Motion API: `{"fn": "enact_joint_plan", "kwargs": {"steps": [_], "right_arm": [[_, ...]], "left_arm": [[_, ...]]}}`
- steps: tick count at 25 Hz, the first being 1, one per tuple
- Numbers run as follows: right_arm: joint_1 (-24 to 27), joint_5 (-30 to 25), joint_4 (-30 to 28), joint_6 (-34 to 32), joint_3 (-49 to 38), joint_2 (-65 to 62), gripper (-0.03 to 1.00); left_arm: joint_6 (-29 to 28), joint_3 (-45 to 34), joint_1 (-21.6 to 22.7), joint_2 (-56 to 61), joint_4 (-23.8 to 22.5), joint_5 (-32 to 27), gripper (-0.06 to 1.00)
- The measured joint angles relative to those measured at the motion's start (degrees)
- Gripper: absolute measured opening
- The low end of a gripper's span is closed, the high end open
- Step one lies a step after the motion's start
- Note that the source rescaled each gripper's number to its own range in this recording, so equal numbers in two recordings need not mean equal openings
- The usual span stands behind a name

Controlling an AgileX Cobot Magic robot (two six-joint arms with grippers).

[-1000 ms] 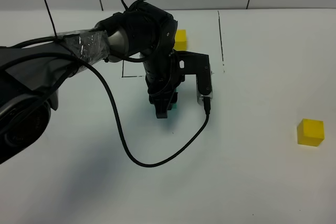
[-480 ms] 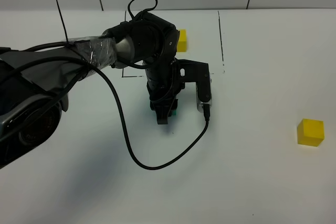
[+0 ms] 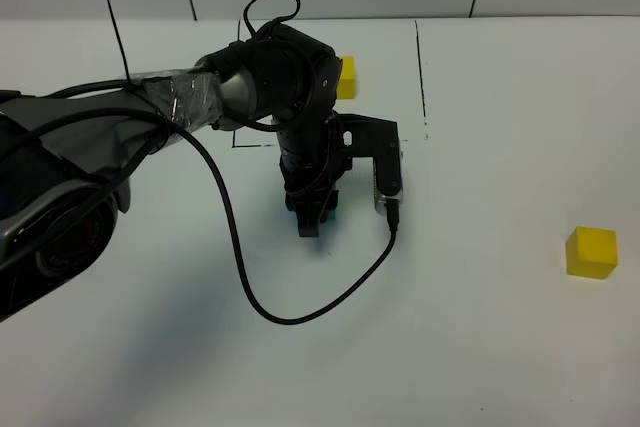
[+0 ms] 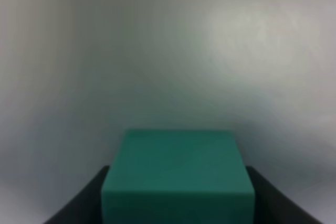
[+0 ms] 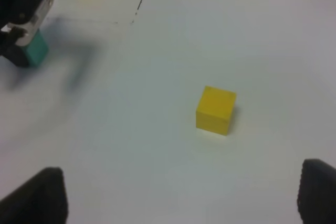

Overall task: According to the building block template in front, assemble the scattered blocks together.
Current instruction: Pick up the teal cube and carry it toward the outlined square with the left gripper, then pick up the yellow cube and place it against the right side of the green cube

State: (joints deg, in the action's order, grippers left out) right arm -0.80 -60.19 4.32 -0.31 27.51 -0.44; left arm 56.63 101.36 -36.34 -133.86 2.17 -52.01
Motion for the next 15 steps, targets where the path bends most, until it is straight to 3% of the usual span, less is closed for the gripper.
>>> {"fn": "enact_joint_plan", "kwargs": {"steps": [6, 8, 11, 15], "right_arm": [[0.00, 0.00, 0.00, 0.31, 0.00, 0.00, 0.82], [0.00, 0.00, 0.00, 0.00, 0.00, 0.00, 0.82], [0.00, 0.00, 0.00, 0.31, 0.00, 0.00, 0.82], [0.00, 0.00, 0.00, 0.31, 0.00, 0.00, 0.82]], "left_arm": [[-0.13, 0.00, 0.00, 3.41, 0.12, -0.31, 0.74], [-0.62, 0.00, 0.00, 5.38, 0.12, -1.37, 0.88], [-4.47, 0.00, 0.36, 7.58, -0.90, -3.62, 0.99], [-15.91, 0.00, 3.63, 9.75, -3.15, -5.71, 1.00]]}}
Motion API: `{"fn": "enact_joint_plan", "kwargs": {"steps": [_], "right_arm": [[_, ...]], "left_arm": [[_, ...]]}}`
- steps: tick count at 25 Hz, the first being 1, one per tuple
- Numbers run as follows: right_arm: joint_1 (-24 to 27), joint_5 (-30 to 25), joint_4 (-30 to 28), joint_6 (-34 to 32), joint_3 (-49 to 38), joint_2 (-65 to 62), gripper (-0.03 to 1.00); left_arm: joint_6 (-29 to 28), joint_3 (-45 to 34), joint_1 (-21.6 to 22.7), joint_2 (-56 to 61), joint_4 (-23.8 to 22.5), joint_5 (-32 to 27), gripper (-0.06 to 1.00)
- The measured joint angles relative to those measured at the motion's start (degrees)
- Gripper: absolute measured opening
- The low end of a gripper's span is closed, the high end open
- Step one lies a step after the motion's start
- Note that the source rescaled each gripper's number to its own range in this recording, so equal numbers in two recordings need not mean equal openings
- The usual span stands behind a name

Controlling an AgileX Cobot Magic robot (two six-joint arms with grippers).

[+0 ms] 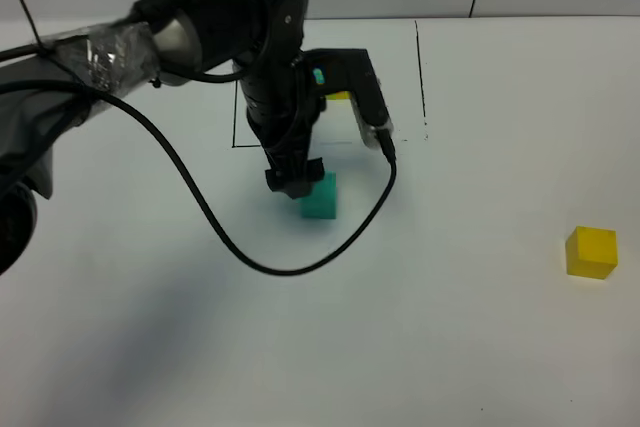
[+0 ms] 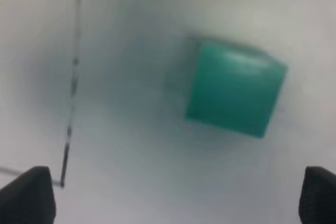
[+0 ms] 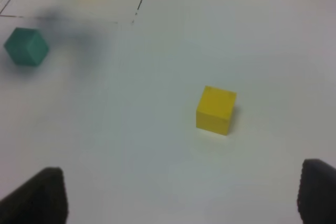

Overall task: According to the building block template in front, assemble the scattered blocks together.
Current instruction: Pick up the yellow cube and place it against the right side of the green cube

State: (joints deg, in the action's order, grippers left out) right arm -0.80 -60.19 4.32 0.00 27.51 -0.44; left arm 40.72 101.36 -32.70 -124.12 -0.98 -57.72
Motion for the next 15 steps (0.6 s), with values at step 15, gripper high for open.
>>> {"fn": "enact_joint_plan", "kwargs": {"steps": [15], "right_arm": [[0.00, 0.00, 0.00, 0.00, 0.00, 0.00, 0.82]], "left_arm": [[-19.19, -0.63, 17.66, 15.49, 3.31, -8.46, 0.99]]}}
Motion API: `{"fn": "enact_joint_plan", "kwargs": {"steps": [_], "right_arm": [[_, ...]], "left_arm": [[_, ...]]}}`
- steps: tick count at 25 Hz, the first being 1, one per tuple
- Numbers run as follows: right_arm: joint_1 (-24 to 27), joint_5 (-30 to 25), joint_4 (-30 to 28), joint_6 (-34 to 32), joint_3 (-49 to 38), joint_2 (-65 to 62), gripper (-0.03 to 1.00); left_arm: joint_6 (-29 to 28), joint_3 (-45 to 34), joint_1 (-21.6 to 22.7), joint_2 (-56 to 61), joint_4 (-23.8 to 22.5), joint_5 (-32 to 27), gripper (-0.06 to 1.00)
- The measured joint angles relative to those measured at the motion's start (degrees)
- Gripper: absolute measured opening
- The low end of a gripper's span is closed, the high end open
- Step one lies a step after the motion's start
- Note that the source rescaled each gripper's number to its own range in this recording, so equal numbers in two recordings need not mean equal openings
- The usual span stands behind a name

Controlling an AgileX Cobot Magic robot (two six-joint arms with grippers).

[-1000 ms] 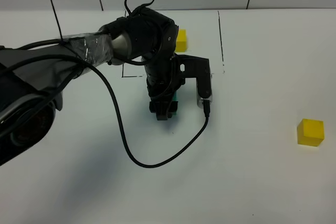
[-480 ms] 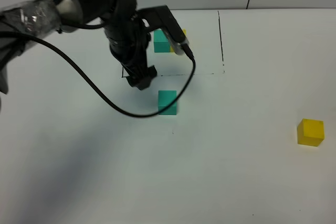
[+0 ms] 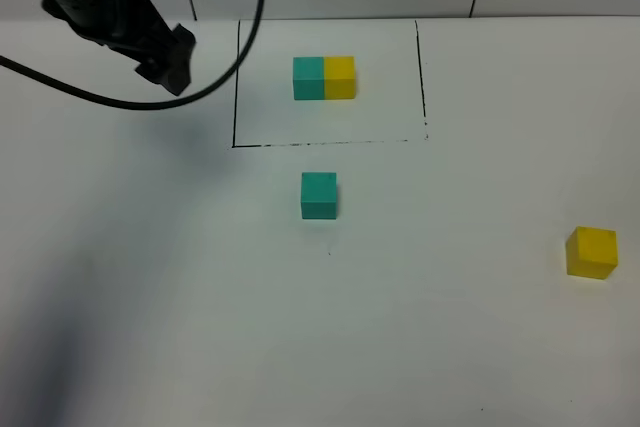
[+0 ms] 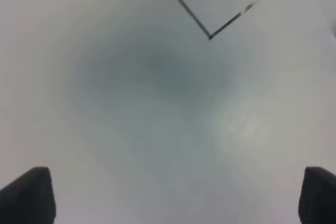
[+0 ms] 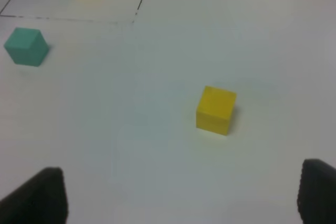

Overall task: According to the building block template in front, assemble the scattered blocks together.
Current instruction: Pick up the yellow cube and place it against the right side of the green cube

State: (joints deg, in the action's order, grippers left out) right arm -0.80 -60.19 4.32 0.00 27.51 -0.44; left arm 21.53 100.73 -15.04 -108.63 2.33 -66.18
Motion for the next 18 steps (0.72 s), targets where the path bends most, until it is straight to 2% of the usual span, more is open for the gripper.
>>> {"fn": "enact_joint_plan", "kwargs": {"steps": [3, 8, 13, 18], "right_arm": [[0.00, 0.00, 0.00, -0.31, 0.00, 0.00, 0.82], [0.00, 0.00, 0.00, 0.00, 0.00, 0.00, 0.82], [0.00, 0.00, 0.00, 0.00, 0.00, 0.00, 0.82], [0.00, 0.00, 0.00, 0.00, 0.00, 0.00, 0.82]], "left_arm": [[-2.79, -4.14, 2.59, 5.09, 0.00, -0.27, 0.97], [-4.73, -16.39, 5.46, 14.45, -0.06, 1.06, 0.93], [-9.34, -28.99, 5.66, 25.27, -1.20, 5.21, 0.89], [-15.83, -37.66, 5.66, 36.13, -3.73, 6.76, 0.88]]}}
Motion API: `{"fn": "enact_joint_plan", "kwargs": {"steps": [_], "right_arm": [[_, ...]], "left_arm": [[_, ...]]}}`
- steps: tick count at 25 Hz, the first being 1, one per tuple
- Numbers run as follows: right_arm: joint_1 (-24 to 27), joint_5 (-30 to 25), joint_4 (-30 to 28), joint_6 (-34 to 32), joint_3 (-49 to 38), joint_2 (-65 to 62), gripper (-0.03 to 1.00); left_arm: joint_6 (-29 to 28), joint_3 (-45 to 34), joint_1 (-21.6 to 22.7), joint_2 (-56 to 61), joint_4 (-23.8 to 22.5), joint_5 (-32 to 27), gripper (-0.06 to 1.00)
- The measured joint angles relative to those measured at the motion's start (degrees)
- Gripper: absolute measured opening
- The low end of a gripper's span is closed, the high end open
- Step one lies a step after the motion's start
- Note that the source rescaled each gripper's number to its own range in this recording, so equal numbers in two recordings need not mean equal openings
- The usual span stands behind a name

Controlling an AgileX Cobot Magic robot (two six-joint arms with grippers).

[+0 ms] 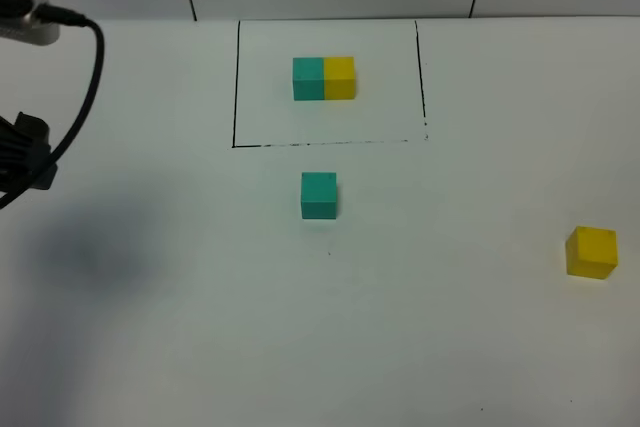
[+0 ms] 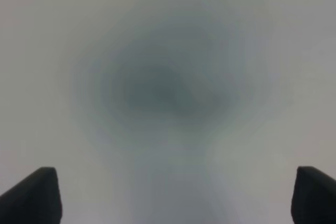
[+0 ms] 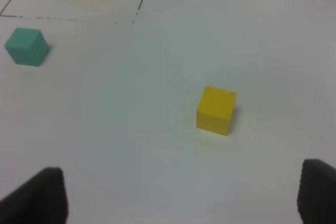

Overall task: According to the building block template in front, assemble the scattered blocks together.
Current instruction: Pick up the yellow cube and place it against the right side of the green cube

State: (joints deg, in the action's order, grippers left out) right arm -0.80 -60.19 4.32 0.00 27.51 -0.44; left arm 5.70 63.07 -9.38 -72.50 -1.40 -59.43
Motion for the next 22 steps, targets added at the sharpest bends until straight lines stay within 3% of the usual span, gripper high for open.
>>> {"fn": "enact_joint_plan", "kwargs": {"steps": [7, 14, 22], "right_arm": [[0.00, 0.00, 0.07, 0.00, 0.00, 0.00, 0.82], [0.00, 0.00, 0.16, 0.00, 0.00, 0.00, 0.82], [0.00, 0.00, 0.20, 0.00, 0.00, 0.00, 0.82]], "left_arm": [[-6.51, -6.76, 0.00, 17.12, -3.03, 1.37, 0.88], [-7.31, -14.20, 0.00, 34.28, -3.15, 1.32, 0.85], [-7.31, -25.18, 0.00, 52.22, 0.52, 1.06, 0.81]]}}
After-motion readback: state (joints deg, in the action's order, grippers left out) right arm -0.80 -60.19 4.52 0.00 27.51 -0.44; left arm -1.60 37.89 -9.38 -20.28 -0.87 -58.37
